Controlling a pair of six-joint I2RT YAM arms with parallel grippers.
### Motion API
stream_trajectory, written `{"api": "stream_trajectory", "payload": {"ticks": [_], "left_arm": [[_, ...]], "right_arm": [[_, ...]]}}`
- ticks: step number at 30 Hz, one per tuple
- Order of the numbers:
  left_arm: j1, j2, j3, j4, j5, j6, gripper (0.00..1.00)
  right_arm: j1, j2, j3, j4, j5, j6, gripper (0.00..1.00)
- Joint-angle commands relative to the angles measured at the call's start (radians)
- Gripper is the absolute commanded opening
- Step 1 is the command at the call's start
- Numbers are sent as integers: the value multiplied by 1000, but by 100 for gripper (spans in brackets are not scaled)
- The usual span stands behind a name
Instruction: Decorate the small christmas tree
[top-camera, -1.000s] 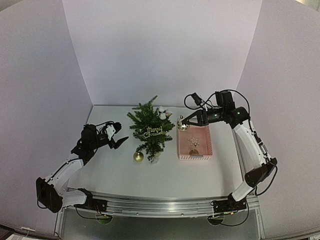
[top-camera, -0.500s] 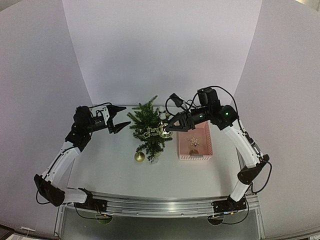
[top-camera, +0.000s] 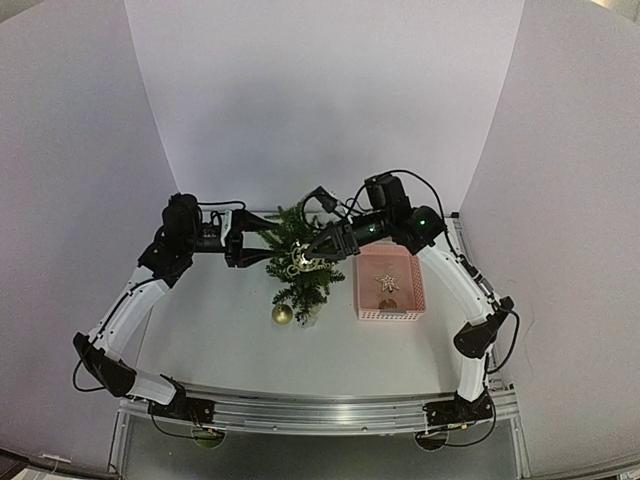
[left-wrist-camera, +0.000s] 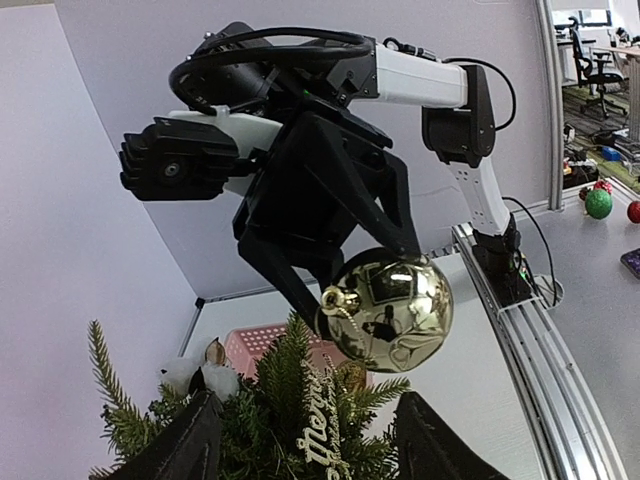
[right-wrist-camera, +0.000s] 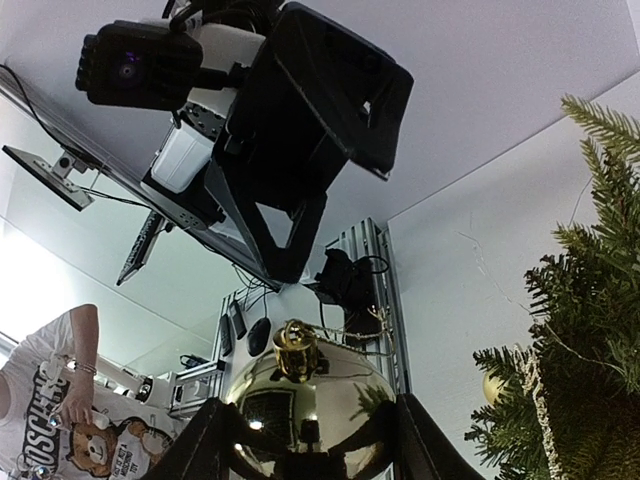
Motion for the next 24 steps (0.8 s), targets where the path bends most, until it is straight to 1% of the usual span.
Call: {"api": "stream_trajectory", "payload": {"ticks": [1, 4, 7, 9, 12, 14, 17, 19, 24], "left_arm": [[-33, 35, 88, -92, -26, -56, 54], [-46, 53, 123, -149, -59, -73, 48], [-57, 66, 147, -152, -98, -120, 44], [-58, 69, 155, -147, -111, -152, 43], [-58, 76, 166, -156, -116, -183, 38], [-58, 82, 171, -170, -122, -188, 38], [-58, 99, 185, -175, -153, -202, 41], [-58, 113, 201, -175, -171, -217, 41], [-58, 137, 227, -179, -120, -244, 40]], "right_arm": [[8, -8, 47, 60, 75, 4, 40], [9, -17, 34, 73, 116, -4, 40], [9, -14, 31, 79, 128, -6, 40], [10, -12, 27, 80, 130, -7, 40], [11, -12, 15, 80, 128, -10, 39], [12, -12, 12, 83, 127, -10, 39], [14, -9, 10, 82, 113, -14, 39], [14, -10, 0, 81, 113, -14, 39], [15, -20, -26, 82, 125, -22, 39]]}}
